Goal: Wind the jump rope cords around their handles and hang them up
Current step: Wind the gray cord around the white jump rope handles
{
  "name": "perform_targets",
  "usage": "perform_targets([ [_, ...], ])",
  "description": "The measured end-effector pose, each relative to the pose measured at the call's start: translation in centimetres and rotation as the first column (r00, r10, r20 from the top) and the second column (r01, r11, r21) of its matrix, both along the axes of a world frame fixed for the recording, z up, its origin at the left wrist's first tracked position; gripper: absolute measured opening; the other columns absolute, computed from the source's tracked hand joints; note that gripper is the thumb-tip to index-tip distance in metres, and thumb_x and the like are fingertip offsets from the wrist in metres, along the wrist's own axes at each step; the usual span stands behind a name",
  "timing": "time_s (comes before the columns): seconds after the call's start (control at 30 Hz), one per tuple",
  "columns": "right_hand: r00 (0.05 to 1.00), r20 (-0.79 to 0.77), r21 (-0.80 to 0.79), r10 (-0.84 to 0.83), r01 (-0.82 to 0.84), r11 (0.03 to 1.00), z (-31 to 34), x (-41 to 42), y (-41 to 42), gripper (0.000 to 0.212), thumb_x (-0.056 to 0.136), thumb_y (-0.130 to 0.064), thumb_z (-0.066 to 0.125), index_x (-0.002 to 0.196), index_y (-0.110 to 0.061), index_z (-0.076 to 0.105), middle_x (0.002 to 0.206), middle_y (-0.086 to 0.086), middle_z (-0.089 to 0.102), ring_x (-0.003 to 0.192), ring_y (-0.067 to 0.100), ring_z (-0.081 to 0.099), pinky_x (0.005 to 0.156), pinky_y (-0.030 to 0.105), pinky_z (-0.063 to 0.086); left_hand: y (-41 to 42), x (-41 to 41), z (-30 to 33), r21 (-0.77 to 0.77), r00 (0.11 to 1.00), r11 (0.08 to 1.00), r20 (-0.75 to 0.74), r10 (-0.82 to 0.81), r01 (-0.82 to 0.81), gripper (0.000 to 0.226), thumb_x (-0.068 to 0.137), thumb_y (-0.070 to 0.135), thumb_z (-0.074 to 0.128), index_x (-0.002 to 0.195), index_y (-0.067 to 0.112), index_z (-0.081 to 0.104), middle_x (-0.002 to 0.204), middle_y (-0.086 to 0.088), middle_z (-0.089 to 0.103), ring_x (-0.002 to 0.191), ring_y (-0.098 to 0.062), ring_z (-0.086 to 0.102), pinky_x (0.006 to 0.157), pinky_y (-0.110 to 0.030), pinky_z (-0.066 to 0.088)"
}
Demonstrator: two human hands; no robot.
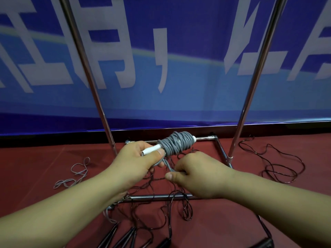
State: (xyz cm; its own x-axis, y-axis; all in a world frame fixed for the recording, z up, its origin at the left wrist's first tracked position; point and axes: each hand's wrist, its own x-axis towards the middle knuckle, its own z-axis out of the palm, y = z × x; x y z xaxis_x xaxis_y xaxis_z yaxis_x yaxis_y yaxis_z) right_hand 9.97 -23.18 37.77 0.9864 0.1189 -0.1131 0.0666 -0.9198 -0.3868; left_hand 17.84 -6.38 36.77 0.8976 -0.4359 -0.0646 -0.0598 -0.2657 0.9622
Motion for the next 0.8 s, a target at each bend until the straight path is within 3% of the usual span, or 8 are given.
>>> perform_targets([
  [0.1, 0.999, -0.047, -0.022, 0.003, -0.004, 1.0, 0.0, -0.2, 0.3, 0.044, 0.102, -0.046, 0.045, 0.066, -0.021, 0.041, 0.065, -0.003, 0.044, 0.064, 0.019, 0.043, 0.064, 0.031, 0.032, -0.2, 0.2, -0.3, 0.019, 0.998, 0.999, 0.048, 0.038, -0.039, 0.014, 0.091, 0.022, 0.071, 0.091, 0.008, 0.067, 0.076, -0.012, 0.075, 0.062, -0.02, 0.051, 0.061, -0.033, 0.041],
  [0.2, 0.995, -0.096, 0.021, 0.012, -0.01, 1.0, -0.2, -0.4, 0.2, 0.032, 0.103, -0.035, 0.044, 0.074, -0.022, 0.041, 0.071, -0.005, 0.046, 0.068, 0.019, 0.044, 0.067, 0.029, 0.033, -0.1, 0.5, -0.7, 0.088, 0.989, 0.994, 0.135, 0.053, -0.065, 0.013, 0.091, 0.022, 0.072, 0.089, 0.011, 0.065, 0.072, -0.006, 0.075, 0.059, -0.018, 0.051, 0.059, -0.034, 0.04],
  [0.3, 0.999, -0.033, -0.002, 0.024, -0.024, 1.0, -0.2, -0.4, 0.0, 0.033, 0.1, -0.034, 0.05, 0.069, -0.023, 0.044, 0.065, -0.005, 0.047, 0.064, 0.017, 0.044, 0.065, 0.029, 0.033, 0.2, 1.0, -1.3, 0.219, 0.972, 0.974, 0.233, 0.0, -0.052, 0.013, 0.088, 0.028, 0.074, 0.084, 0.02, 0.064, 0.069, -0.002, 0.073, 0.051, -0.014, 0.051, 0.054, -0.032, 0.042],
  [0.43, 0.998, 0.065, -0.033, -0.021, 0.023, 0.999, 0.1, -0.3, -0.4, 0.043, 0.094, -0.045, 0.057, 0.065, -0.014, 0.053, 0.06, 0.004, 0.051, 0.058, 0.018, 0.046, 0.058, 0.032, 0.036, 0.3, 1.5, -1.8, 0.364, 0.939, 0.929, 0.338, -0.065, -0.067, 0.017, 0.085, 0.034, 0.076, 0.08, 0.025, 0.061, 0.059, 0.005, 0.063, 0.046, -0.007, 0.048, 0.049, -0.027, 0.04],
  [0.6, 0.991, 0.06, 0.037, -0.12, 0.118, 0.992, 1.0, -0.3, -1.1, 0.047, 0.09, -0.048, 0.063, 0.063, -0.009, 0.058, 0.054, 0.008, 0.048, 0.049, 0.02, 0.041, 0.053, 0.033, 0.041, 0.4, 1.4, -1.4, 0.466, 0.916, 0.884, 0.341, -0.21, 0.029, 0.015, 0.086, 0.033, 0.075, 0.081, 0.025, 0.063, 0.056, 0.009, 0.056, 0.047, -0.004, 0.044, 0.049, -0.02, 0.036],
  [0.67, 0.989, 0.058, 0.103, -0.134, 0.127, 0.986, 1.1, -0.2, -1.5, 0.042, 0.091, -0.045, 0.064, 0.066, -0.011, 0.063, 0.058, 0.013, 0.058, 0.05, 0.024, 0.049, 0.054, 0.035, 0.047, 0.4, 1.3, -1.2, 0.496, 0.905, 0.866, 0.335, -0.261, 0.066, 0.013, 0.086, 0.031, 0.074, 0.082, 0.024, 0.064, 0.06, 0.009, 0.057, 0.051, -0.004, 0.045, 0.05, -0.019, 0.036],
  [0.8, 0.986, 0.043, 0.217, -0.162, 0.149, 0.965, 1.2, -0.5, -1.9, 0.027, 0.092, -0.04, 0.067, 0.076, -0.019, 0.074, 0.053, 0.0, 0.063, 0.045, 0.005, 0.052, 0.046, 0.021, 0.041, 0.5, 0.8, -0.9, 0.57, 0.865, 0.806, 0.312, -0.393, 0.161, 0.009, 0.088, 0.03, 0.072, 0.086, 0.025, 0.064, 0.062, 0.009, 0.056, 0.051, -0.003, 0.044, 0.054, -0.023, 0.037],
])
